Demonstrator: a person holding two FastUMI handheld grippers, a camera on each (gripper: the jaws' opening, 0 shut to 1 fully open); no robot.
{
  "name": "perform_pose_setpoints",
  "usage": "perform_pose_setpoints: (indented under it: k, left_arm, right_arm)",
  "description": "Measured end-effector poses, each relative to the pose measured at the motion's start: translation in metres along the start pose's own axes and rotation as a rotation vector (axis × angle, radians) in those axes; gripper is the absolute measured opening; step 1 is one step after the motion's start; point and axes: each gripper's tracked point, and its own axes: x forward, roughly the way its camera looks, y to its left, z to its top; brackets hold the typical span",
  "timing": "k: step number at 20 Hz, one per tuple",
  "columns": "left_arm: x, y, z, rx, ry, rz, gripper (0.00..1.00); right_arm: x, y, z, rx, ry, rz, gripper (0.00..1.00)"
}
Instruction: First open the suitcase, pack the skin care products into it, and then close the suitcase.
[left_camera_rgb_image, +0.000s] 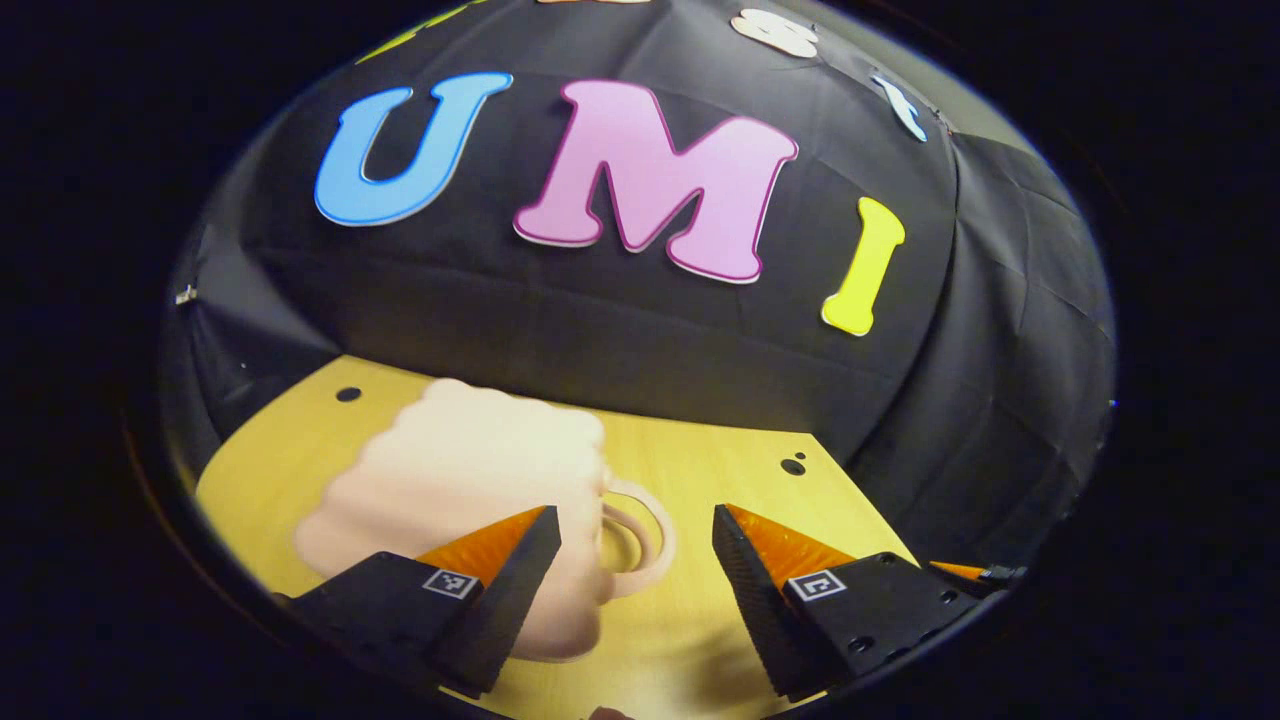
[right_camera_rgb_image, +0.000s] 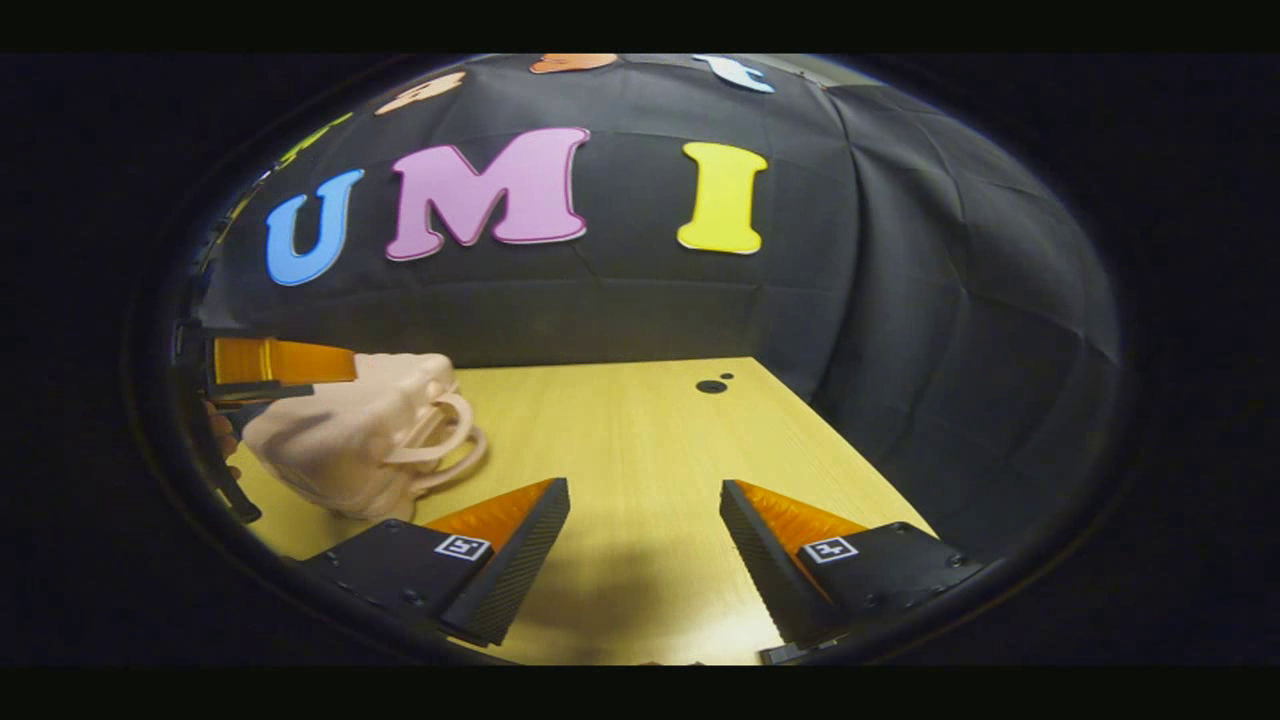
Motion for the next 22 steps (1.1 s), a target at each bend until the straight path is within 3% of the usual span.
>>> perform_pose_setpoints:
  k: [4, 8, 11, 14, 20, 21, 22]
  left_arm:
    - [-0.104, 0.056, 0.028, -0.024, -0.030, 0.098, 0.96]
    - [-0.165, 0.101, 0.041, 0.013, -0.059, 0.245, 0.96]
    - [-0.192, 0.087, 0.053, 0.013, -0.083, 0.204, 0.96]
    - [-0.213, 0.065, 0.071, 0.039, -0.141, 0.163, 0.96]
    - [-0.240, 0.058, 0.092, 0.031, -0.201, 0.198, 0.96]
    - [-0.246, 0.060, 0.091, 0.015, -0.205, 0.202, 0.96]
    - [-0.253, 0.058, 0.090, 0.004, -0.207, 0.195, 0.96]
  right_arm:
    - [-0.042, 0.032, 0.044, -0.029, -0.045, 0.079, 0.96]
    - [-0.090, 0.069, 0.067, -0.027, -0.058, 0.156, 0.96]
    - [-0.117, 0.092, 0.082, -0.015, -0.085, 0.210, 0.92]
    - [-0.133, 0.106, 0.104, -0.027, -0.134, 0.285, 0.96]
    - [-0.144, 0.106, 0.126, -0.045, -0.168, 0.356, 0.97]
    - [-0.147, 0.107, 0.127, -0.035, -0.167, 0.360, 0.92]
    - [-0.150, 0.109, 0.127, -0.027, -0.170, 0.369, 0.97]
